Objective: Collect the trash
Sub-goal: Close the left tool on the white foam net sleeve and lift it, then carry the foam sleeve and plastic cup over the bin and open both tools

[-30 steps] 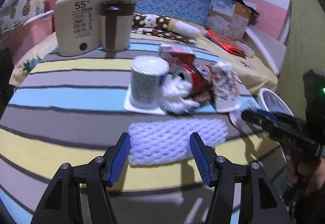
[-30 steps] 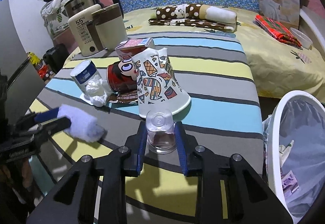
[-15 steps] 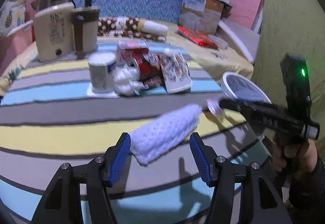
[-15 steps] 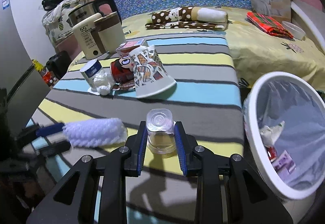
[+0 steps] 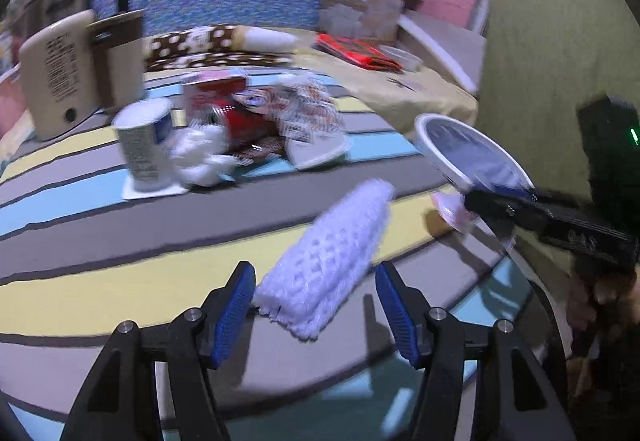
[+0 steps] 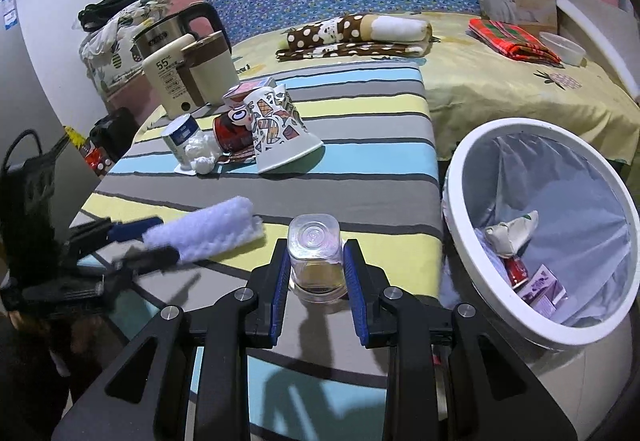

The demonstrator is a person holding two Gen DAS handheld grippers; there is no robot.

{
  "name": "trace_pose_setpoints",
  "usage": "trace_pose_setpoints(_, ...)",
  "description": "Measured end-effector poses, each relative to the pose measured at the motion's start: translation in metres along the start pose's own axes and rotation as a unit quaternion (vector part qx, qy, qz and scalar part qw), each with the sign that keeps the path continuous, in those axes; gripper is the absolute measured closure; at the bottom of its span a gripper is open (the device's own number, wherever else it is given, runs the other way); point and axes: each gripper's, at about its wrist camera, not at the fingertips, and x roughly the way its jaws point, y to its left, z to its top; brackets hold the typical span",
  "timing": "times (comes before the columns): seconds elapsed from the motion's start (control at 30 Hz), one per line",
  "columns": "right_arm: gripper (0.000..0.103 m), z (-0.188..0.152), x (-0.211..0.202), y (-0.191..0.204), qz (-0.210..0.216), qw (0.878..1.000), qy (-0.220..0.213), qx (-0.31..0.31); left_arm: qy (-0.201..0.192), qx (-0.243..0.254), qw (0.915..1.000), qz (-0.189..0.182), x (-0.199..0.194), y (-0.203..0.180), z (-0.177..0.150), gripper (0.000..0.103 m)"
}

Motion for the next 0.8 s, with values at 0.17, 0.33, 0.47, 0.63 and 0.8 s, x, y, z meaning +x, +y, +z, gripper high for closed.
trace_pose_setpoints(0.17,0.074,-0.004,-0.005,-0.002,0.001,1.0,-0.004,0.002,-0.007,-0.006,0.9999,-0.012,-0.001,-0.017,-0.007,0.041)
trace_pose_setpoints(0.33,0.074,-0.009,-0.012,-0.005,0.0,1.0,-0.01,0.005,-0.006,-0.016,0.9999,0.0,0.008,-0.025,-0.004,0.056)
trace_pose_setpoints(0.47,0.074,-0.011,-0.017,-0.009,-0.003,1.0,-0.015,0.009,0.008,-0.01,0.9998,0.013,0.019,-0.038,-0.006,0.071)
trace_pose_setpoints(0.63,0.074,-0.015,-0.026,-0.013,-0.006,1.0,-0.023,0.012,0.001,-0.006,0.9996,0.026,0.017,-0.052,-0.009,0.078)
trace_pose_setpoints(0.8,0.074,-0.017,-0.035,-0.015,-0.01,0.999,-0.032,0.015,-0.018,-0.015,0.9993,0.03,0.005,-0.062,-0.008,0.08)
